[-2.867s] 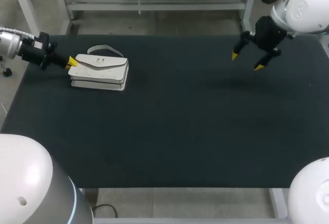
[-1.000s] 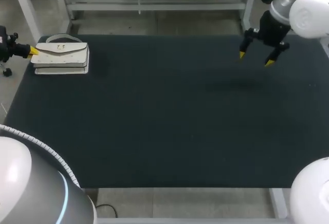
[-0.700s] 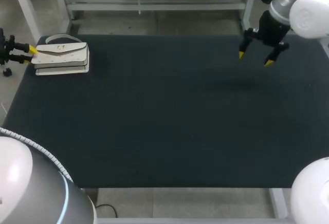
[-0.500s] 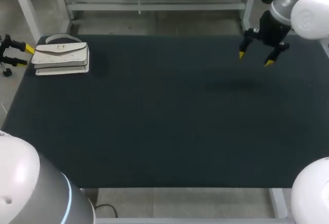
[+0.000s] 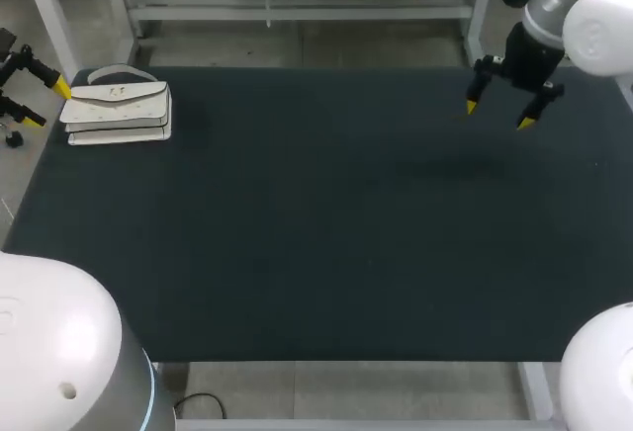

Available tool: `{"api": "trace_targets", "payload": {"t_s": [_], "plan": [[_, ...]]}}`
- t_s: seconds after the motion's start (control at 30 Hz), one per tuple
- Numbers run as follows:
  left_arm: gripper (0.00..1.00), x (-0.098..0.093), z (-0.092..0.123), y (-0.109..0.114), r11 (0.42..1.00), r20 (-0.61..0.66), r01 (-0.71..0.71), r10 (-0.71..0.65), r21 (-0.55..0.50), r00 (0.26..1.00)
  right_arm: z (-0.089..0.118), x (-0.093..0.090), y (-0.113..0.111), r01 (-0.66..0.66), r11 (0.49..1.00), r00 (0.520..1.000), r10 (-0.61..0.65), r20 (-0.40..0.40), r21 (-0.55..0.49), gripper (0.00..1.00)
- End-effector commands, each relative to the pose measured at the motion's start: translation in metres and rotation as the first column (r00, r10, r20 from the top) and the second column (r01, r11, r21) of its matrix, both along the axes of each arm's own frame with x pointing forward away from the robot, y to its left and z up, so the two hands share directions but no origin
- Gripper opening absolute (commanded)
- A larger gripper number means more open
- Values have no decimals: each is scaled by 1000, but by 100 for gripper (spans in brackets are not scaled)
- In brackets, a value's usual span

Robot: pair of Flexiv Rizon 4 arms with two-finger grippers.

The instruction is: Pick up the bag, open it, inspect its contents, close it, and place it on the opposite side

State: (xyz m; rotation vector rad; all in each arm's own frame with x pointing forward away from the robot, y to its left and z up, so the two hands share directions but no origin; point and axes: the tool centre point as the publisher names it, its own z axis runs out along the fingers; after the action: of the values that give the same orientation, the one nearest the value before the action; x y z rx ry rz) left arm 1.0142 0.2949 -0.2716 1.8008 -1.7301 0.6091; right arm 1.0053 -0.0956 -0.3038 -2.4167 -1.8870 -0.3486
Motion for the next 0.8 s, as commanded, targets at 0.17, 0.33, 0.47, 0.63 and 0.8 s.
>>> {"api": "trace_targets", "payload": {"t_s": [0.17,0.33,0.47,0.63,0.8], "plan": [[100,-39,22,-35,902,132,-107,56,419,990,7,4,1,-10,1000,1000,10,-22,-28,100],[100,-44,29,-42,872,165,-144,74,468,983,9,3,0,-17,999,1000,16,-23,-33,100],[100,-45,30,-45,871,174,-144,69,470,982,9,3,0,-17,999,1000,16,-23,-33,100],[100,-41,28,-46,862,183,-145,62,485,981,9,3,0,-17,999,1000,16,-23,-33,100],[100,-39,27,-52,867,203,-139,45,478,978,9,3,0,-17,999,1000,16,-23,-33,100]]}}
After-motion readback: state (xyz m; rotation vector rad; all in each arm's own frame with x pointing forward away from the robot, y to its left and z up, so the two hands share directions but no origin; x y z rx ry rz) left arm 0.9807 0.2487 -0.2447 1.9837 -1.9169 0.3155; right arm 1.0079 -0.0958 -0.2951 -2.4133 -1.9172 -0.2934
